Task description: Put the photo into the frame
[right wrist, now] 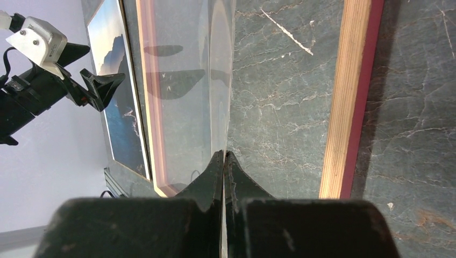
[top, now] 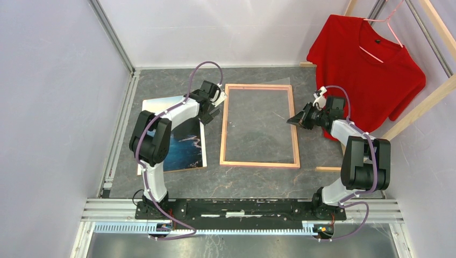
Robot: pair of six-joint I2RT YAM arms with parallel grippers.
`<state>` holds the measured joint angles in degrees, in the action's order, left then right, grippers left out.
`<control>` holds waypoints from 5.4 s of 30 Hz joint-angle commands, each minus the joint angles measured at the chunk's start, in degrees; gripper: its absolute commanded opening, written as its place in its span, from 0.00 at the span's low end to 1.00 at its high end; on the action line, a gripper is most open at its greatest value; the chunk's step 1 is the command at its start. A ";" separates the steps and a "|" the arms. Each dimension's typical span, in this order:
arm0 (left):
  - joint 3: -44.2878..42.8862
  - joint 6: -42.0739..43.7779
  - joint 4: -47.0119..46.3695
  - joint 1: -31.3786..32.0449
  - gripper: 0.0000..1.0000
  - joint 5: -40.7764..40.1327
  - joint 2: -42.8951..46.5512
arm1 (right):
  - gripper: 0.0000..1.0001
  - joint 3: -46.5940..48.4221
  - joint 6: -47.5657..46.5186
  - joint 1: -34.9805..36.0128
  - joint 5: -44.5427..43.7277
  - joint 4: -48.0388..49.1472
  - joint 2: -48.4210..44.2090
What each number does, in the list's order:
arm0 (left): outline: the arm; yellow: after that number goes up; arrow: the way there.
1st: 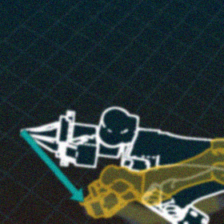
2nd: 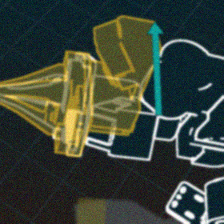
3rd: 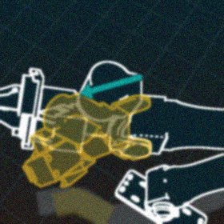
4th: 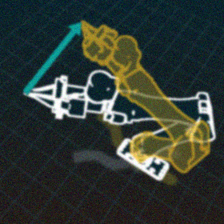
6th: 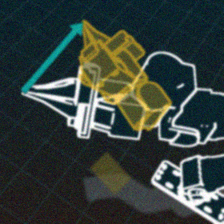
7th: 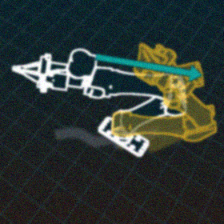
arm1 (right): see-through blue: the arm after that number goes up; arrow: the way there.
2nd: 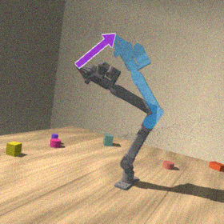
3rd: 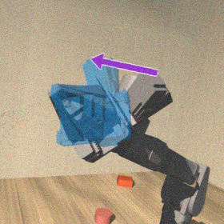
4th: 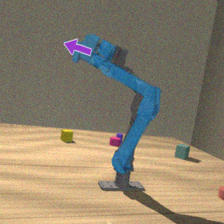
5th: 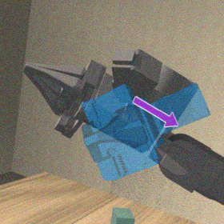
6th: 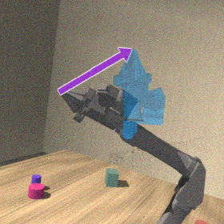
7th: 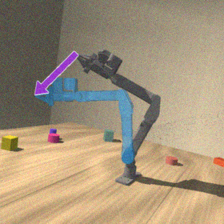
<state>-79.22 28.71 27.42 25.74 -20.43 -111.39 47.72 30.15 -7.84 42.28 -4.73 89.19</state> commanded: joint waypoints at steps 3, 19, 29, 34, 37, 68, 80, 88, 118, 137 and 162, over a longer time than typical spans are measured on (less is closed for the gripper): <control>-1.66 -2.69 -0.26 0.37 0.99 1.04 -0.84 | 0.00 -1.90 1.98 -0.43 -1.50 6.27 -0.07; -2.36 -3.65 -0.32 1.72 0.99 1.40 -1.91 | 0.00 1.56 -0.79 -0.51 2.81 3.23 3.58; -4.11 -4.96 -0.31 2.30 0.99 3.36 -3.49 | 0.00 2.01 -1.96 -0.45 5.97 2.32 3.72; -4.67 -6.02 -0.42 2.29 0.99 3.70 -4.49 | 0.00 2.29 -2.68 -0.51 6.69 1.36 3.60; -5.30 -7.08 -0.83 2.30 0.99 3.87 -5.23 | 0.00 2.28 -3.28 -0.51 6.80 0.87 3.30; -9.73 -10.05 -0.89 2.21 0.99 1.26 -8.70 | 0.00 -2.89 6.71 12.26 1.67 7.83 -2.51; -10.47 -10.50 -0.11 -0.88 0.99 2.80 -6.50 | 0.00 11.28 -9.75 8.20 5.02 -8.76 2.93; -11.11 -10.96 0.43 -1.94 0.99 3.59 -7.29 | 0.00 11.14 -11.32 6.32 7.10 -9.06 4.76; -13.33 -12.14 -1.35 -2.09 0.99 2.75 -11.65 | 0.00 17.82 -18.18 6.29 8.14 -14.93 12.14; -12.87 -11.53 -1.63 -2.09 0.99 3.32 -11.72 | 0.00 19.71 -18.37 6.21 7.02 -15.69 14.43; -2.83 -13.19 -2.97 -2.00 0.98 12.41 -6.99 | 0.00 12.03 -3.11 7.51 6.86 -0.63 14.77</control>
<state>-83.99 18.26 22.06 23.05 -12.88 -118.19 58.57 24.77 -1.34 49.41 -9.54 103.79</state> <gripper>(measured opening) 0.988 0.006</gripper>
